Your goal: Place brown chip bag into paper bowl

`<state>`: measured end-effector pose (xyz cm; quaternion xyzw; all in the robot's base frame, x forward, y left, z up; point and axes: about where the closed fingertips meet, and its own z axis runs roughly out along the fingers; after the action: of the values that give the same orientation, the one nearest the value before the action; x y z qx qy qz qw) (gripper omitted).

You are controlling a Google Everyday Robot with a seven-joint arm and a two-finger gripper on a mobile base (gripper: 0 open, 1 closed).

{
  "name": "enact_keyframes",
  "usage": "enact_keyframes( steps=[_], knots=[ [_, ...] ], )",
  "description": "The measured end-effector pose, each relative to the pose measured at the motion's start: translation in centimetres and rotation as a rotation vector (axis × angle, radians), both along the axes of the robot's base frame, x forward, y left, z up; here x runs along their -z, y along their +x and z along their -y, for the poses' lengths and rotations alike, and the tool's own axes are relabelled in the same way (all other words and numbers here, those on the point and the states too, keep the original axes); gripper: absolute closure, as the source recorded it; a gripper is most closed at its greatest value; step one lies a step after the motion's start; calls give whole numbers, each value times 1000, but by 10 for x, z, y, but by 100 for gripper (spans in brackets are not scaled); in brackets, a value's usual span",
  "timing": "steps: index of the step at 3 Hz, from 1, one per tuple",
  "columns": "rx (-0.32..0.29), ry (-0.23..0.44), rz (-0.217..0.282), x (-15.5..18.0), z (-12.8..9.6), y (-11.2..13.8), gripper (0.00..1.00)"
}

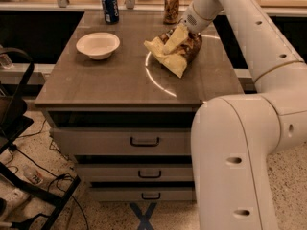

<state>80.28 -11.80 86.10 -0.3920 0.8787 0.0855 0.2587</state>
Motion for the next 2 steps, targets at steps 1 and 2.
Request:
enact_keyframes(
  steps=[1,2],
  knots=[
    [-1,0,-1,0,-1,0,64],
    [-1,0,-1,-2,-1,0,95]
  ],
)
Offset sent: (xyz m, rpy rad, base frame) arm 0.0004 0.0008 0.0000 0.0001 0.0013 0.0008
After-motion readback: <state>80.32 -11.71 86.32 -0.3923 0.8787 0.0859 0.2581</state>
